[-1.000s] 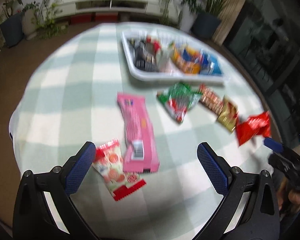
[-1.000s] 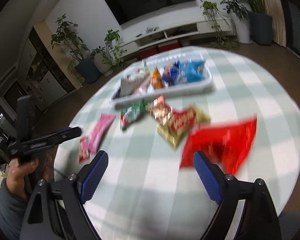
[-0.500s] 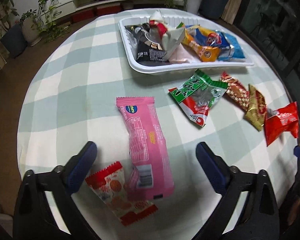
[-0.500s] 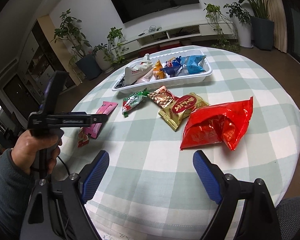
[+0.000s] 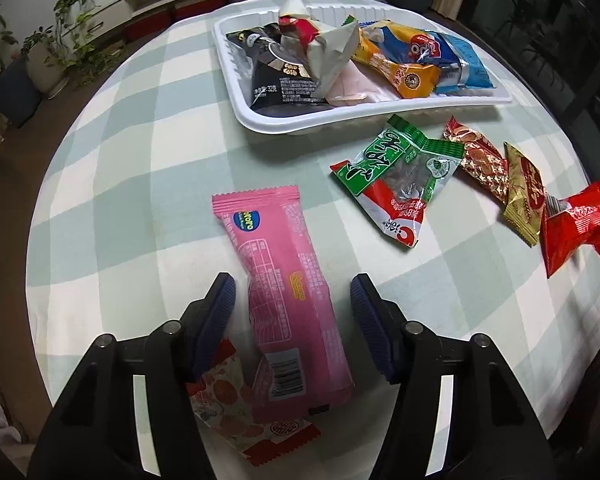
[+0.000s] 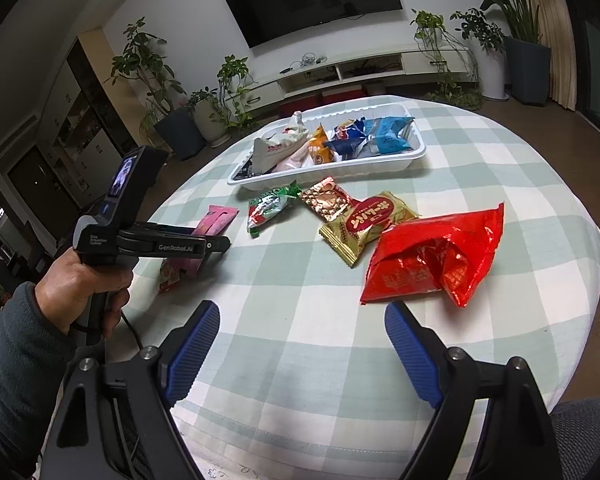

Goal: Organize snacks
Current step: 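Grasp the pink bar with the left tool while the right tool grasps the red bag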

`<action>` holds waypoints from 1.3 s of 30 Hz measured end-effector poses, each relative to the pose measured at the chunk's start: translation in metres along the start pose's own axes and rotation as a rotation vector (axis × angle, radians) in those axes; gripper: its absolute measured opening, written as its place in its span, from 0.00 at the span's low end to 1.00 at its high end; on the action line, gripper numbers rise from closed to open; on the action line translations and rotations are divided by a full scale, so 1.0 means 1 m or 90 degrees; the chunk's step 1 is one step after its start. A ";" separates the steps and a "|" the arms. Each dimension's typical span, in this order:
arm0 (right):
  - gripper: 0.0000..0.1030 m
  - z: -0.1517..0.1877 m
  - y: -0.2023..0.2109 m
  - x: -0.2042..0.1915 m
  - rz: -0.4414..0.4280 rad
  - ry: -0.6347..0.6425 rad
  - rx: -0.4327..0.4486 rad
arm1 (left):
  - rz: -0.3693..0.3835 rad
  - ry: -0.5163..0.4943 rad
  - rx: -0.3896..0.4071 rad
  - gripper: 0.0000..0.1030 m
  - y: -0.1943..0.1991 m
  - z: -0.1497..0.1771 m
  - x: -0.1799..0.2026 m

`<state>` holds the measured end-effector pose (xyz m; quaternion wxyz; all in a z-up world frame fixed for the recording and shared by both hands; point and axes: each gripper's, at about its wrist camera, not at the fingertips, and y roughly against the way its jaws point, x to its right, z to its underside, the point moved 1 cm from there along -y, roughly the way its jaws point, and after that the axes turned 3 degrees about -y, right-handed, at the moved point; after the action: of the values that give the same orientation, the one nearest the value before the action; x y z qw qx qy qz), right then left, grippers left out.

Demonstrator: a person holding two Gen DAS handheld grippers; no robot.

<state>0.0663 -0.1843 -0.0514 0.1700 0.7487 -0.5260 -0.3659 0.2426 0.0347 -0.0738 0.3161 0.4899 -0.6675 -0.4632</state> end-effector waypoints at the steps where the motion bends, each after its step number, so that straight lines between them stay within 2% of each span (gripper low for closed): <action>1: 0.84 0.000 0.001 -0.001 -0.001 0.002 0.000 | 0.003 -0.004 -0.001 0.52 0.001 0.001 0.002; 3: 0.83 -0.001 0.003 -0.002 -0.002 0.003 0.002 | 0.010 -0.013 -0.001 0.40 0.002 -0.001 0.004; 4: 0.82 -0.001 0.004 -0.002 -0.003 0.004 0.004 | 0.014 -0.015 0.000 0.31 0.003 0.000 0.005; 5: 0.82 -0.002 0.005 -0.002 -0.002 0.005 0.005 | 0.019 -0.016 0.000 0.29 0.004 0.001 0.005; 11: 0.81 -0.013 0.018 0.002 0.002 0.017 0.015 | 0.056 -0.016 0.013 0.26 0.011 0.012 0.015; 16: 0.81 -0.030 0.028 0.007 0.007 0.102 -0.007 | 0.096 -0.032 0.028 0.24 0.024 0.031 0.040; 19: 0.81 -0.042 0.028 0.001 0.009 0.224 -0.047 | 0.125 -0.038 0.043 0.24 0.033 0.045 0.060; 21: 0.81 -0.046 0.021 -0.005 0.010 0.329 -0.096 | 0.145 -0.044 0.050 0.24 0.038 0.053 0.074; 24: 0.80 -0.053 0.000 -0.002 0.017 0.428 -0.180 | 0.166 -0.049 0.050 0.24 0.041 0.063 0.089; 26: 0.80 -0.059 -0.019 0.005 0.012 0.452 -0.247 | 0.173 -0.046 0.051 0.24 0.041 0.069 0.094; 30: 0.80 -0.067 -0.048 0.015 0.049 0.502 -0.318 | 0.179 -0.034 0.055 0.24 0.045 0.076 0.095; 39: 0.79 -0.061 -0.094 0.021 0.070 0.553 -0.440 | 0.194 -0.031 0.052 0.24 0.038 0.079 0.094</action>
<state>0.1767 -0.1745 -0.0781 0.6256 0.7031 -0.2951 -0.1652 0.1293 -0.0264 -0.0705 0.3466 0.3837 -0.7598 -0.3942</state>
